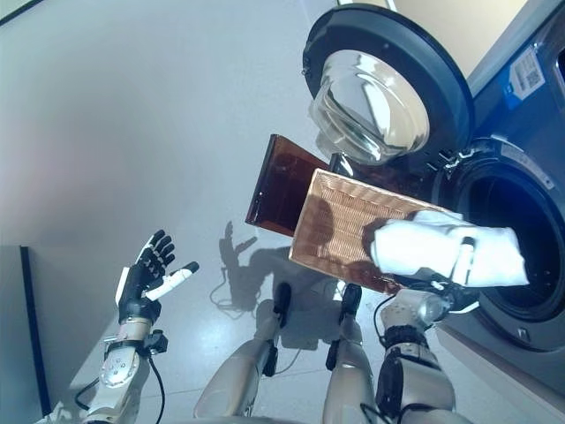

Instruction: Pick up the clothes and place them into the washing machine

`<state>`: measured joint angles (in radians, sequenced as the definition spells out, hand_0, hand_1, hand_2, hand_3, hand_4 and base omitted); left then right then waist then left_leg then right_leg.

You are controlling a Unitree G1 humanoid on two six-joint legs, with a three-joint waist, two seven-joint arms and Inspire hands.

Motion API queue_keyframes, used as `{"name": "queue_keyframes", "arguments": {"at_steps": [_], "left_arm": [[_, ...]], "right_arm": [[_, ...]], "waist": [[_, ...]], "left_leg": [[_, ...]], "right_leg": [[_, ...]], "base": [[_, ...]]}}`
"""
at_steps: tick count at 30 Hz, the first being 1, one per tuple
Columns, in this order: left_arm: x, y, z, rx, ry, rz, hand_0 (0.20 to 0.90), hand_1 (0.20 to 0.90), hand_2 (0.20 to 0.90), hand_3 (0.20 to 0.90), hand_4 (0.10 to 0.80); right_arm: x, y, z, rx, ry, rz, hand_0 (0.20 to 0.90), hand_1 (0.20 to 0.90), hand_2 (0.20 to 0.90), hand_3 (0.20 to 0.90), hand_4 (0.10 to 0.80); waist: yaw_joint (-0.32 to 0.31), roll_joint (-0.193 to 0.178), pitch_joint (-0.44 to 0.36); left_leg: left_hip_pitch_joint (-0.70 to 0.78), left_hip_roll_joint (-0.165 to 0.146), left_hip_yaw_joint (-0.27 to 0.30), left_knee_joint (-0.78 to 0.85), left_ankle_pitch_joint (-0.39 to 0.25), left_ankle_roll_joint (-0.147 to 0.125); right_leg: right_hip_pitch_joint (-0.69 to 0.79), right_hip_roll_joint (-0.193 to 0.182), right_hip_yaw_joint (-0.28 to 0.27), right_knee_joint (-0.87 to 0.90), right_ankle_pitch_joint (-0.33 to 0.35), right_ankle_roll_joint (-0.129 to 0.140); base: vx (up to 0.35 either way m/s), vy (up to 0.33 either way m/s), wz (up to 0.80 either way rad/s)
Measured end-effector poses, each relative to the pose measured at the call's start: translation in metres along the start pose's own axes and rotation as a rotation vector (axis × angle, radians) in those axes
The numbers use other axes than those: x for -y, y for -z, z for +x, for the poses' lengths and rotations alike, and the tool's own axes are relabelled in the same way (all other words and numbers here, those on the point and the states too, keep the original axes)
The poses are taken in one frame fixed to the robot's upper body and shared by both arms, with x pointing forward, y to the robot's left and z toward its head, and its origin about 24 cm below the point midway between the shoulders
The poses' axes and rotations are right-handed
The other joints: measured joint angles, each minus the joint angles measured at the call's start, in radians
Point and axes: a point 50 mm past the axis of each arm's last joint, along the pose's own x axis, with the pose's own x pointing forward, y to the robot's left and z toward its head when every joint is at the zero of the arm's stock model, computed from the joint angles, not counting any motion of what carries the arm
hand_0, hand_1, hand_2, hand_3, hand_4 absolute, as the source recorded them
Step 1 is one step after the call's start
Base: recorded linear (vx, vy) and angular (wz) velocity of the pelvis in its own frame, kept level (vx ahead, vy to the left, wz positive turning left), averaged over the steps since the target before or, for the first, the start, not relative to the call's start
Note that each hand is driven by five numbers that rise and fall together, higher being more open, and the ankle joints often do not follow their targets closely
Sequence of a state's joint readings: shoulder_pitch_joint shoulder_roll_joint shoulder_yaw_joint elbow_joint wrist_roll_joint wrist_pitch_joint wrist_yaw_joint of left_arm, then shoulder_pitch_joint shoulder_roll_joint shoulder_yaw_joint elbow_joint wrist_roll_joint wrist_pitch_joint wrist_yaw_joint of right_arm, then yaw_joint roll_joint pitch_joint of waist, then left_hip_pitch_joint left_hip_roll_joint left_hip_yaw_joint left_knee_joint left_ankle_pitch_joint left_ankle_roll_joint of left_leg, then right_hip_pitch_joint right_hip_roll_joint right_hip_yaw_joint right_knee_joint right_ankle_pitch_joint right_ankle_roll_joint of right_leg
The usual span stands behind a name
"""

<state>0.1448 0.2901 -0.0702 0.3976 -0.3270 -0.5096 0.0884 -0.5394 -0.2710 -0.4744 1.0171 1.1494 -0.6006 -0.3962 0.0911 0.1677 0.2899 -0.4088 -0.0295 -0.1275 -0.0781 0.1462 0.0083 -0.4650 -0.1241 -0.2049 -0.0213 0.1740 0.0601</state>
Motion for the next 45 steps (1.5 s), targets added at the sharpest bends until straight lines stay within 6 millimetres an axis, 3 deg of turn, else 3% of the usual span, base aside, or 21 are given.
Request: {"name": "queue_keyframes", "arguments": {"at_steps": [8,11,18,25,34,45], "left_arm": [[0.005,0.004,-0.004,-0.024,0.030,-0.029,0.900,0.900,0.900,0.900,0.800],[0.007,0.005,-0.004,-0.029,0.045,-0.030,0.900,0.900,0.900,0.900,0.800],[0.014,0.005,-0.005,-0.033,0.073,-0.040,0.900,0.900,0.900,0.900,0.800],[0.019,0.004,-0.004,-0.030,0.096,-0.063,0.900,0.900,0.900,0.900,0.800],[0.021,0.002,-0.005,-0.030,0.135,-0.040,0.900,0.900,0.900,0.900,0.800],[0.022,0.003,-0.005,-0.045,0.139,-0.043,0.900,0.900,0.900,0.900,0.800]], "right_arm": [[-0.026,-0.038,0.019,0.083,0.058,0.173,0.200,0.200,0.200,0.200,0.300],[-0.041,-0.056,0.025,0.111,0.084,0.233,0.200,0.200,0.200,0.200,0.300],[-0.070,-0.092,0.030,0.173,0.098,0.336,0.200,0.200,0.200,0.200,0.300],[-0.100,-0.125,0.029,0.208,0.131,0.425,0.200,0.200,0.200,0.200,0.300],[-0.133,-0.148,0.017,0.207,0.189,0.506,0.200,0.200,0.200,0.200,0.300],[-0.150,-0.154,0.007,0.190,0.224,0.584,0.200,0.200,0.200,0.200,0.300]], "waist": [[0.010,0.015,-0.004],[0.015,0.041,-0.005],[0.034,0.092,-0.005],[0.034,0.111,-0.003],[0.032,0.122,0.004],[0.024,0.124,0.016]], "left_leg": [[-0.001,-0.004,0.008,0.000,-0.001,0.001],[-0.002,-0.005,0.008,0.000,-0.002,0.002],[-0.024,-0.006,0.013,0.000,-0.003,0.004],[-0.044,-0.019,0.013,0.000,-0.002,0.005],[-0.060,-0.037,0.021,0.000,-0.002,0.005],[-0.073,-0.041,0.024,0.000,-0.002,0.005]], "right_leg": [[-0.001,-0.005,0.004,-0.004,0.002,0.003],[-0.003,-0.007,0.005,-0.003,0.002,0.005],[-0.035,-0.007,0.021,0.005,0.003,0.005],[-0.087,-0.017,0.044,0.050,-0.012,0.013],[-0.148,-0.035,0.081,0.115,-0.038,0.025],[-0.193,-0.042,0.094,0.177,-0.069,0.026]], "base": [[0.033,-0.002,-0.02],[0.012,0.001,0.01],[0.000,0.000,0.00],[0.002,-0.006,-0.04],[0.006,-0.009,-0.07],[0.004,-0.001,-0.03]]}}
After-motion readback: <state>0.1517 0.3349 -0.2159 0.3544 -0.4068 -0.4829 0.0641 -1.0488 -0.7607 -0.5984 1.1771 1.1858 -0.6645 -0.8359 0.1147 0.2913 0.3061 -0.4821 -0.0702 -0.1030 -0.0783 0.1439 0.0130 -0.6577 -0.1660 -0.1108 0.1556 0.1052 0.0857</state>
